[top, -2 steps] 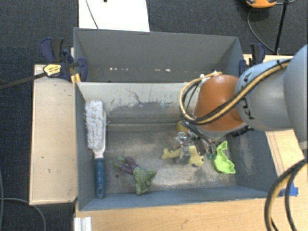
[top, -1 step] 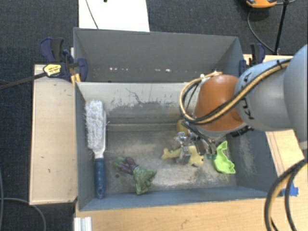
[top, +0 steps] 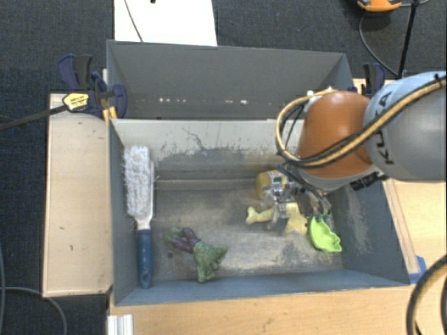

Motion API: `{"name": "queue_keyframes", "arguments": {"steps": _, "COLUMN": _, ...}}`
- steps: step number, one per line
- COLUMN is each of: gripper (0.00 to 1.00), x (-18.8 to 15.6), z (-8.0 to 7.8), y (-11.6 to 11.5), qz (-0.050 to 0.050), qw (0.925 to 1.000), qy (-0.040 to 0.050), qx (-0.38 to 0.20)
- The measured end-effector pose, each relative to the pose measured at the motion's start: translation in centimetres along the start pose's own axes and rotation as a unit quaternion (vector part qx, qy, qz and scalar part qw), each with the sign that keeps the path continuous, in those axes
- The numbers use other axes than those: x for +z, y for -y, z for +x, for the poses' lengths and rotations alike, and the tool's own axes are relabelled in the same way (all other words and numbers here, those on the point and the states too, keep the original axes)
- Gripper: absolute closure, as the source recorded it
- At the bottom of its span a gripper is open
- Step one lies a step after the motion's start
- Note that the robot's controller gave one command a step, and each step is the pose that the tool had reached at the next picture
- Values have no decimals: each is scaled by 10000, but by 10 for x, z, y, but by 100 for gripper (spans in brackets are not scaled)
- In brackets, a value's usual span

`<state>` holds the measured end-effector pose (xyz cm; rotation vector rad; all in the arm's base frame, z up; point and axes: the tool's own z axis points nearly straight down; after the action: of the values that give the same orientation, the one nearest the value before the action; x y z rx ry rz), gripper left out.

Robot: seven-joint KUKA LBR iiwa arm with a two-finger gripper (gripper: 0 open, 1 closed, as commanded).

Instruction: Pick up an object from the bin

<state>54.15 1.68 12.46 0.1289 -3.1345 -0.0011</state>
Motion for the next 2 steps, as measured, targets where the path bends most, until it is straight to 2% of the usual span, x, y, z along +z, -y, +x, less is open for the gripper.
{"name": "queue_keyframes", "arguments": {"steps": 1, "gripper": 100, "x": -9, "z": -11, "y": -20, "qz": 5, "qw": 10000, "qy": 96, "qx": 2}}
{"name": "queue_keyframes", "arguments": {"steps": 2, "gripper": 100, "x": -35, "z": 21, "y": -22, "qz": 0, "qw": 10000, "qy": -13, "qx": -67}}
